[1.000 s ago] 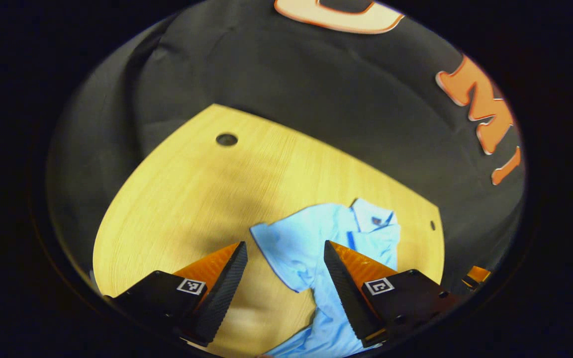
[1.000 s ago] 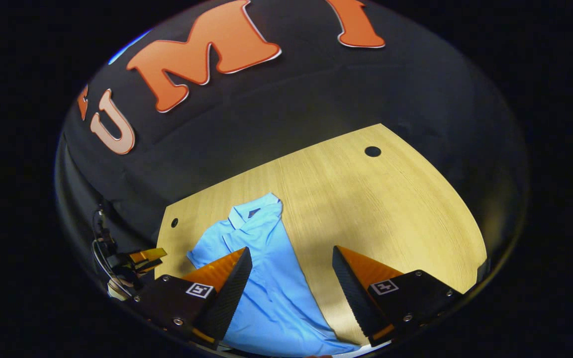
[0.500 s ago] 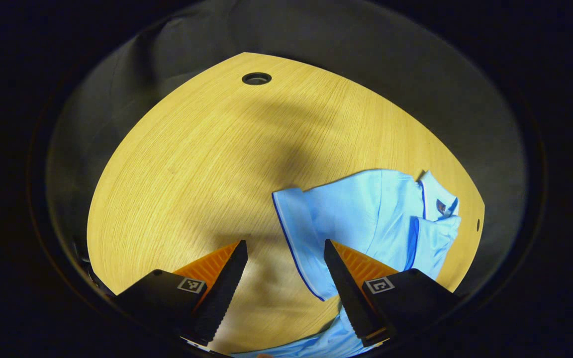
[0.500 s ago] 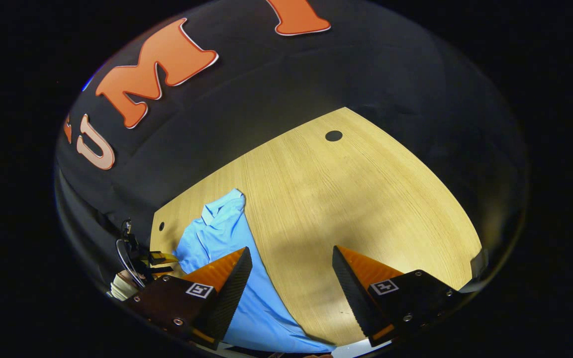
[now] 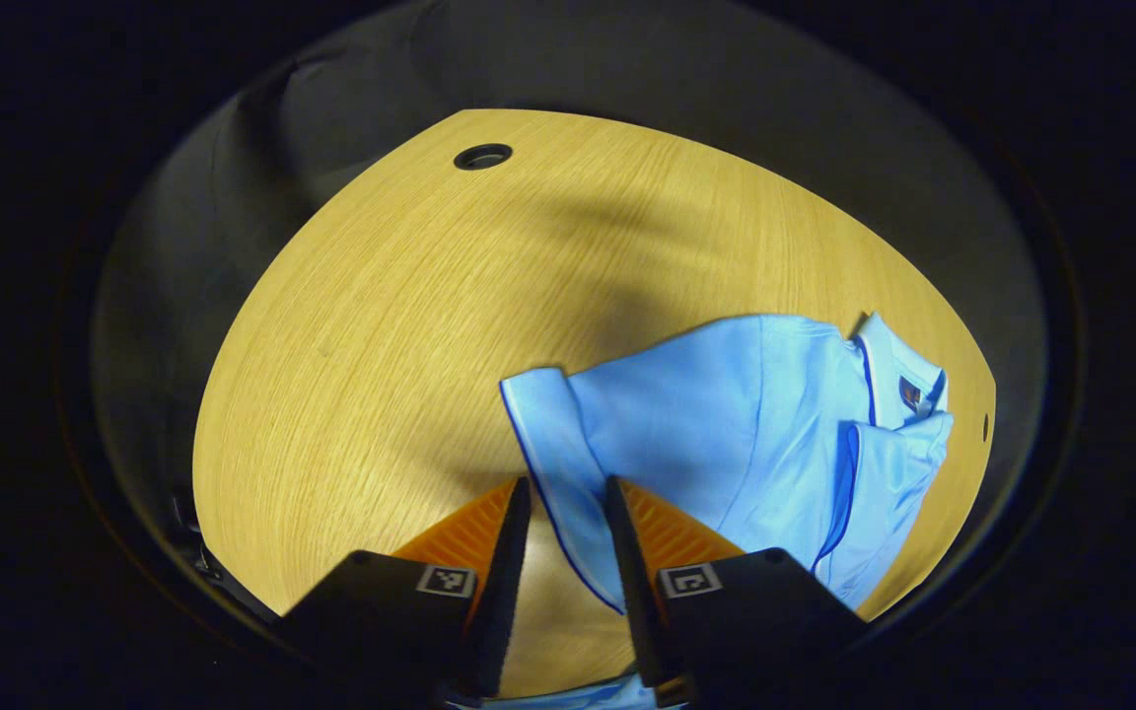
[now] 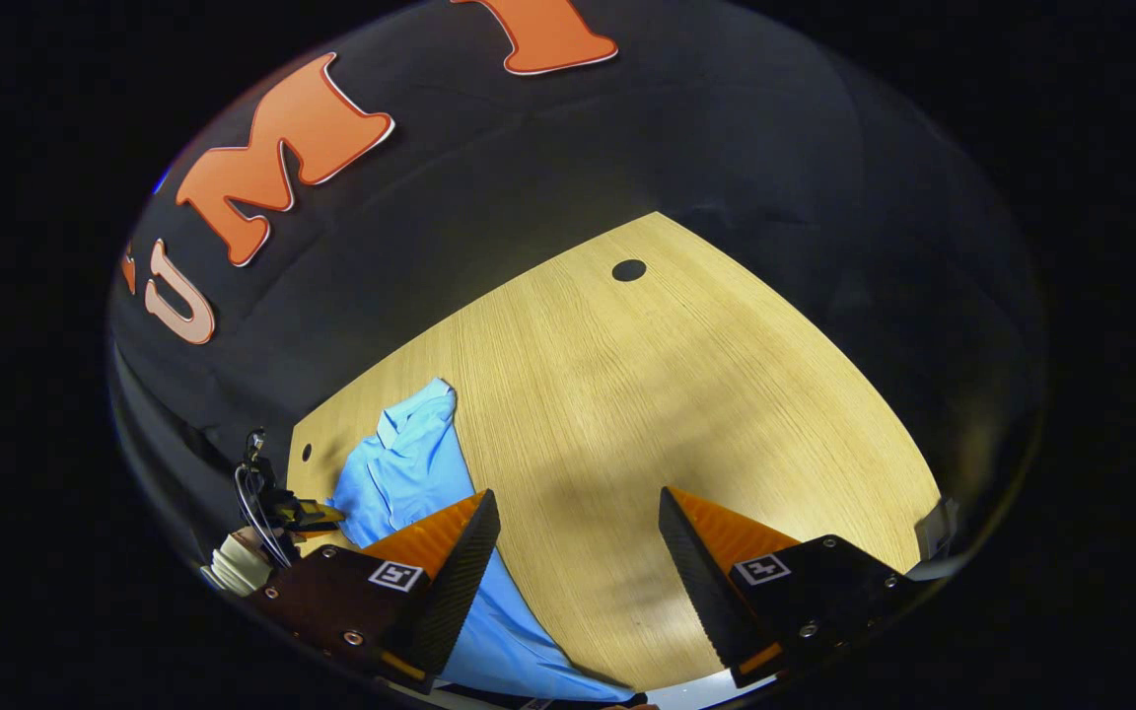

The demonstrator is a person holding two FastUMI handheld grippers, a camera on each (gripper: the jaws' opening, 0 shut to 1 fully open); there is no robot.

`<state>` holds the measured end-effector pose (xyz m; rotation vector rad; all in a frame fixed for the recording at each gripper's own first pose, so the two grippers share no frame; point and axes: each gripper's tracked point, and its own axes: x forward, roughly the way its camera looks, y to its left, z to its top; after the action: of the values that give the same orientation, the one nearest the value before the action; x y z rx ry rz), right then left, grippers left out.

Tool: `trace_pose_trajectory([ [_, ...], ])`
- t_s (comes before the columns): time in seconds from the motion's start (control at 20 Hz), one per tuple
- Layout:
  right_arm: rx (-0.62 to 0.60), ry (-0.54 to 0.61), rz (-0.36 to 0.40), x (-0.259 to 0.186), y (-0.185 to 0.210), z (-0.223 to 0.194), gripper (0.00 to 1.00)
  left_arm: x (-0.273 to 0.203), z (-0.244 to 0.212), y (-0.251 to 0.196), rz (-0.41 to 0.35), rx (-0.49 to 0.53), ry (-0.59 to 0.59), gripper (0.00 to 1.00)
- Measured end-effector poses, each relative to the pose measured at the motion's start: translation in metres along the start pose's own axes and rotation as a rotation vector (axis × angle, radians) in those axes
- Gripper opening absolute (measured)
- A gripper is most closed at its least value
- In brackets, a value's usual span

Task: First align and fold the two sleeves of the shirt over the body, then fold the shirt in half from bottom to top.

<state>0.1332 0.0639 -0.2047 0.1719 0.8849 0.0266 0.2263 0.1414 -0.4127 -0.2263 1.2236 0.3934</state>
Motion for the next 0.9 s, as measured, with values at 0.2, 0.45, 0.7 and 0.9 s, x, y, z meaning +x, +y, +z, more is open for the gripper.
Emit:
trace_pose_trajectory([
  [0.2,0.001,0.001,-0.003,0.0,-0.002,-0.003,0.98,-0.003,0.003,-0.001,-0.017,0.103,-0.021,0.06],
  [0.45,-0.014,0.004,0.0,0.003,0.001,-0.004,0.98,-0.049,0.026,-0.025,-0.12,0.153,-0.101,0.05],
  [0.7,-0.019,0.005,0.004,0.003,0.005,-0.004,0.99,-0.112,0.039,-0.1,-0.298,0.2,-0.163,0.05],
  [0.9,-0.022,-0.007,0.004,-0.003,0.008,-0.001,0.99,-0.148,0.029,-0.175,-0.43,0.285,-0.178,0.05],
])
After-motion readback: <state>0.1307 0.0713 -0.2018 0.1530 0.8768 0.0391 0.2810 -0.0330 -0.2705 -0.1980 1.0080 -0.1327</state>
